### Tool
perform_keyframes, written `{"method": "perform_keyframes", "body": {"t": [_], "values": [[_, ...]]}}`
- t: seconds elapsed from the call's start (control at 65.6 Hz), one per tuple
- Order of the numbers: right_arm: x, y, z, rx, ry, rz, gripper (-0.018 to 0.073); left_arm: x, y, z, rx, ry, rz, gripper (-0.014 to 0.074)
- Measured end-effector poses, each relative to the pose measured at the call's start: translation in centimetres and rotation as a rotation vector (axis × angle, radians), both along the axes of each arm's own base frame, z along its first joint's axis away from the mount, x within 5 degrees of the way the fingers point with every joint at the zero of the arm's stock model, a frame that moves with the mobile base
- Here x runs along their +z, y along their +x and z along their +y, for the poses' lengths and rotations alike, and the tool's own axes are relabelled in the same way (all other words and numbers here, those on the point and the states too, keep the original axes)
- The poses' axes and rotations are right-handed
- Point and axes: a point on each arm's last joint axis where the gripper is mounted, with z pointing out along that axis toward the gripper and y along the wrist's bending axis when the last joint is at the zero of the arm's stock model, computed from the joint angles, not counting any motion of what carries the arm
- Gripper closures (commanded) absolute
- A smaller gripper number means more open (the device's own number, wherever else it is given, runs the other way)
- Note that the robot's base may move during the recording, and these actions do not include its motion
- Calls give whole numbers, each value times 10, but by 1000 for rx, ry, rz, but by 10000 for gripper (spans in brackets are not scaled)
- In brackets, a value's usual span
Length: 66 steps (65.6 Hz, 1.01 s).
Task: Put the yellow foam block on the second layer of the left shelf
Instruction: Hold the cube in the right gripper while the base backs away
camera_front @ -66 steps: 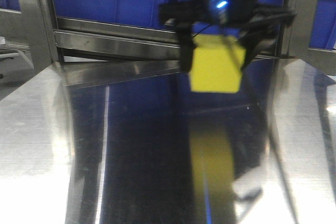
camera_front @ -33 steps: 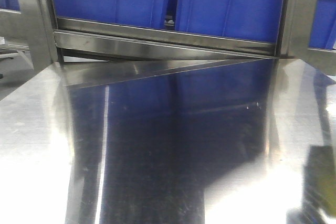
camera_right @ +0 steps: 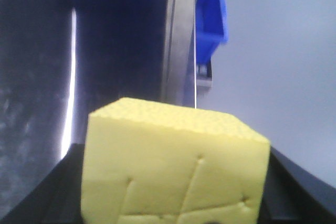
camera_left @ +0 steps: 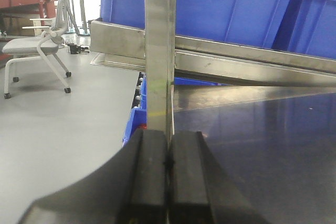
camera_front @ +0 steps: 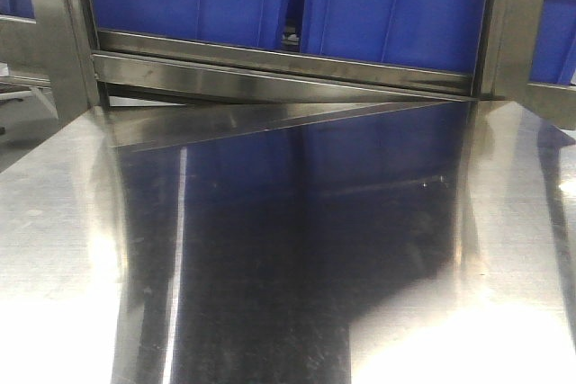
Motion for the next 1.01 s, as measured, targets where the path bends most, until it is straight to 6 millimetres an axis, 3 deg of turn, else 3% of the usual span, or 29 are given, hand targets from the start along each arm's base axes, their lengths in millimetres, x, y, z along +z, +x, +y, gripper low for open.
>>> {"method": "perform_keyframes", "body": {"t": [0.351,0.595,1.006], "values": [[14,-74,-4,2,20,-352,238,0,0,0,0,0,0,460],[16,-113,-7,2,31,-542,238,0,0,0,0,0,0,460],[16,-115,-7,2,32,-554,238,0,0,0,0,0,0,460]]}}
